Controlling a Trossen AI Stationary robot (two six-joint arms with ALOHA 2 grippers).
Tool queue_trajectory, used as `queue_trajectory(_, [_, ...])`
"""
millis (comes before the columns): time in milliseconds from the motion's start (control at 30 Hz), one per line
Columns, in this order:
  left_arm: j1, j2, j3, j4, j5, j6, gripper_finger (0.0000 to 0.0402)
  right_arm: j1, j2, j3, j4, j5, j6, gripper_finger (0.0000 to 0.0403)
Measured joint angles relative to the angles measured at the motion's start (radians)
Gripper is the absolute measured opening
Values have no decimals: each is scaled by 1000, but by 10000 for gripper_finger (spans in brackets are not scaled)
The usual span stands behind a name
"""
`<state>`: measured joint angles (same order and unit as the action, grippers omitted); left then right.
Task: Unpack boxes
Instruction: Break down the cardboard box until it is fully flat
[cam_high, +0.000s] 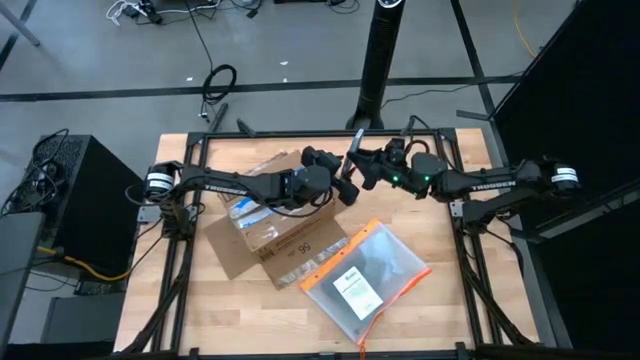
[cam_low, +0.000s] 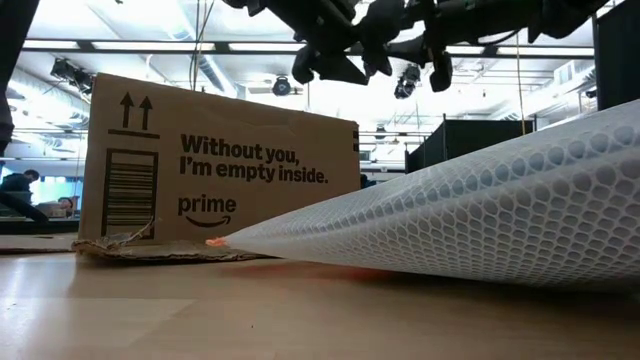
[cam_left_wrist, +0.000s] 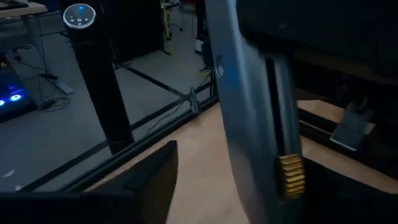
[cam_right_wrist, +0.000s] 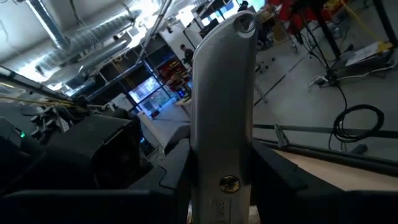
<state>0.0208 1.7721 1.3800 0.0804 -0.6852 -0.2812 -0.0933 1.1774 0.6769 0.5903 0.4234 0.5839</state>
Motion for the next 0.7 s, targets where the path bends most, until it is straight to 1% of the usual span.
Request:
queue_trajectory(67, [0,0,0,-1,15,-18,154,0,0,0,0,0,-1,102])
queue_trajectory(200, [-1,-5,0,-14,18,-20,51,0,0,0,-5,7,2,102])
queue_trajectory(267, [1,-10,15,-44,39,-27,50,1,0,0,-6,6,-9,102])
queue_trajectory(367, [0,-12,81,-173,49,-31,50,4,-12,1,-4,-25,-57,107])
queue_trajectory(467, [-2,-22,170,-322,74,3,49,4,-55,1,-28,-105,-137,159])
queue_trajectory(500, [-1,-24,192,-346,99,16,50,3,-69,1,-36,-136,-150,167])
queue_trajectory(700, [3,-28,290,-385,334,31,49,-13,-134,1,-43,-306,-179,173])
